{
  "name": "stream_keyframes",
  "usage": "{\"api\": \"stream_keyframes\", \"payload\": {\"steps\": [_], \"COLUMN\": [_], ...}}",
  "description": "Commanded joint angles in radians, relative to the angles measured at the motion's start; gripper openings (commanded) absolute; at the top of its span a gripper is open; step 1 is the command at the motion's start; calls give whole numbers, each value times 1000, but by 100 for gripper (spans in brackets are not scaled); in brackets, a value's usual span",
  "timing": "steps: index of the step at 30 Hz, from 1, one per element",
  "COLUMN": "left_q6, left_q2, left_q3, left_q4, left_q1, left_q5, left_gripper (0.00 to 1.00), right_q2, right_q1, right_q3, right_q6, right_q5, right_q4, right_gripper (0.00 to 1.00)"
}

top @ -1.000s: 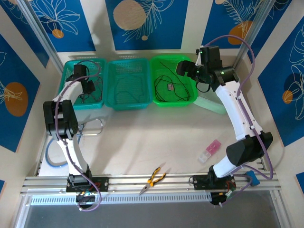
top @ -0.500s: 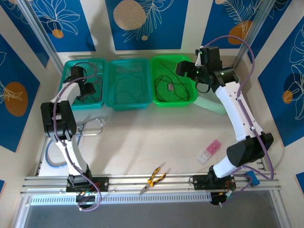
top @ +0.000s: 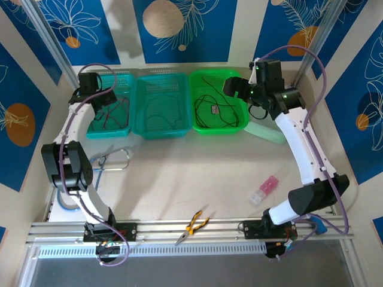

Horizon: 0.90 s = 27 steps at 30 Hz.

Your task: Untangle the cables

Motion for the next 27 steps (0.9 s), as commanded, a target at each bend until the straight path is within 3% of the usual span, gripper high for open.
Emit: {"api": "stream_keyframes", "payload": {"steps": [1, 4, 7, 13, 15, 23, 27], "left_q6": [30, -97, -104, -56, -29, 61, 60], "left_q2": [42, 140, 108, -37, -105, -388, -485], "left_q3": [101, 176, 105, -48, -126, -453, -576], "left_q4": [-92, -179, -62, 88, 137, 355, 418], "left_q1": [5, 73, 65, -8, -42, -181, -224], "left_q5": [-10, 149, 235, 200, 171, 38, 35], "left_gripper": [97, 99, 99, 100, 100, 100, 100], "right_q2": [-32, -37, -49, -104, -138, -235, -307], "right_q1": [6, 7, 10, -1, -8, -62, -60], "right_q3": [-15, -15, -26, -134, -200, -434, -611], "right_q6": [-2, 3, -4, -27, -35, -24, -55], "right_q5": [-5, -9, -5, 9, 6, 25, 74], "right_q4": [1, -2, -2, 66, 110, 198, 364], "right_gripper": [91, 91, 91, 94, 100, 99, 99]}}
